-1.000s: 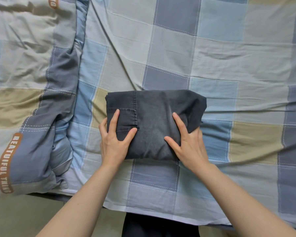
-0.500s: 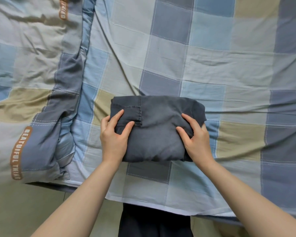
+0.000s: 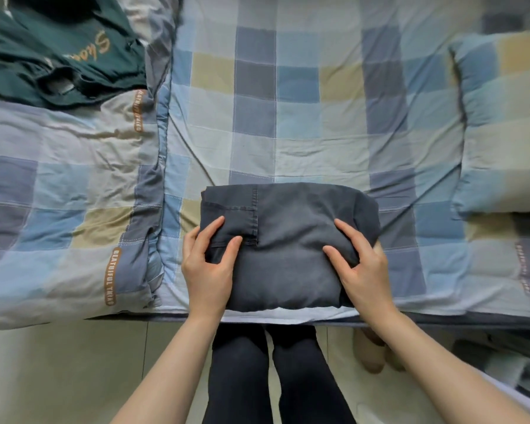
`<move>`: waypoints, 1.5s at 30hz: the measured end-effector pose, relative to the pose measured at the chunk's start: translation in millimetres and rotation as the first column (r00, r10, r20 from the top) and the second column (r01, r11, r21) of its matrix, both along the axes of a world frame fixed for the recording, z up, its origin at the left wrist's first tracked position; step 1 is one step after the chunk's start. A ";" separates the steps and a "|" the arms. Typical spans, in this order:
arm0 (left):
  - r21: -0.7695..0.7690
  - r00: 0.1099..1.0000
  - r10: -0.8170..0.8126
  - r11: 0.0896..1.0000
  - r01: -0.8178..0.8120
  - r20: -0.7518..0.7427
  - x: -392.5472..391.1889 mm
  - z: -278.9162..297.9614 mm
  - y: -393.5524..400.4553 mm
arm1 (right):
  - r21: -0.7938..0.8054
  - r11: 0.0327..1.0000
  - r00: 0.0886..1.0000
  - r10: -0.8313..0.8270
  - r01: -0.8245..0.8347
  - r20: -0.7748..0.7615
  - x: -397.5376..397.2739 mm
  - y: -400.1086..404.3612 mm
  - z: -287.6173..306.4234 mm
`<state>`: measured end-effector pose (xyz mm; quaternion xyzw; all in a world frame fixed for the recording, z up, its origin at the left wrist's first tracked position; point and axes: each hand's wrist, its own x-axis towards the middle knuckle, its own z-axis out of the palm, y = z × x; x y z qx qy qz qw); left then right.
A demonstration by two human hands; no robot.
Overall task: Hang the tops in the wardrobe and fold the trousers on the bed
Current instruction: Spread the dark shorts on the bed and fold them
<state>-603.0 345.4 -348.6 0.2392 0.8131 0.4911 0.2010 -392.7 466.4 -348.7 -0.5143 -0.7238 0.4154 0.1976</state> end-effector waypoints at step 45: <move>0.224 -0.398 -0.916 -0.378 0.898 0.050 396.5 227.9 -363.8 | 0.019 -0.631 -0.616 -0.762 0.775 -0.197 221.0 -720.8 235.1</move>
